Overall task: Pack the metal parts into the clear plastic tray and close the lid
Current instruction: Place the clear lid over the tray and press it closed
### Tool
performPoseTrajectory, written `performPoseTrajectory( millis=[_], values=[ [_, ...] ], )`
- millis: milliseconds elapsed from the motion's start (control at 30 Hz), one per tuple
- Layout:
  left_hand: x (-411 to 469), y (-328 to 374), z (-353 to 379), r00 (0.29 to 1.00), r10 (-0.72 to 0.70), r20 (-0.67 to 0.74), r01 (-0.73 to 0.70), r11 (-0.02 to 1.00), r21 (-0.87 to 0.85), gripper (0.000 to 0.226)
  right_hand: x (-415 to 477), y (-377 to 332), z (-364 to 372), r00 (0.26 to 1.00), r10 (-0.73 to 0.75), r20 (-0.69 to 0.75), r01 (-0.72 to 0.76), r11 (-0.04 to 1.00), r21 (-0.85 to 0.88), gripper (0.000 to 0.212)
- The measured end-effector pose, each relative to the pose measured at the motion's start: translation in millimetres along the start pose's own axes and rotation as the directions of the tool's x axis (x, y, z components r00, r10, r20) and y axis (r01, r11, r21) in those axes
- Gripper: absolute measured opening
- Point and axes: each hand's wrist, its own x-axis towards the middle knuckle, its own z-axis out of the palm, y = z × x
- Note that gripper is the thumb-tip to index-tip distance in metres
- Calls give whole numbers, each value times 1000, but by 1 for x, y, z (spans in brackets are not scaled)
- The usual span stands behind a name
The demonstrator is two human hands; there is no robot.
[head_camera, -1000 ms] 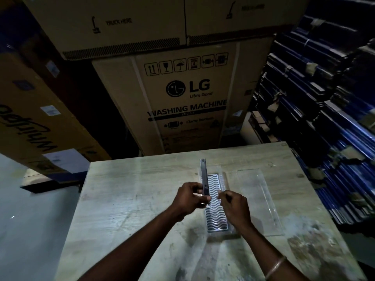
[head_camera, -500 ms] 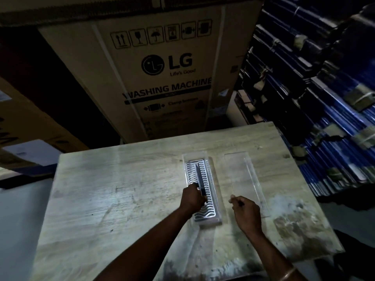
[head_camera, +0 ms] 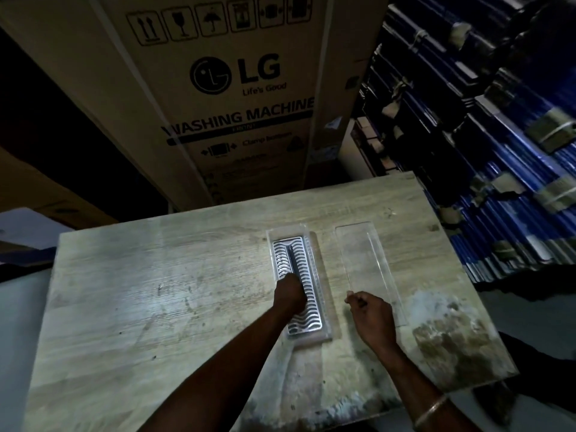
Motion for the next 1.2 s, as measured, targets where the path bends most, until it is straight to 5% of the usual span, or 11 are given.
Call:
performPoseTrajectory(
  millis=[600, 800, 967, 1200],
  values=[
    [-1, 1, 2, 986, -13, -169, 4, 999, -53, 38, 37, 2, -2, 1000, -12, -27, 10, 998, -63, 31],
    [-5, -3, -11, 991, 37, -130, -41, 999, -29, 31, 59, 16, -18, 987, 4, -161, -27, 990, -138, 10],
    [-7, -7, -14, 980, 106, -166, -114, 993, -40, 23, 76, 43, -17, 969, 205, -138, -246, 856, -455, 43],
    [-10, -14, -34, 963, 118, -243, -156, 977, -143, 22, 85, 54, -20, 966, 229, -118, -256, 906, -337, 51]
  ],
)
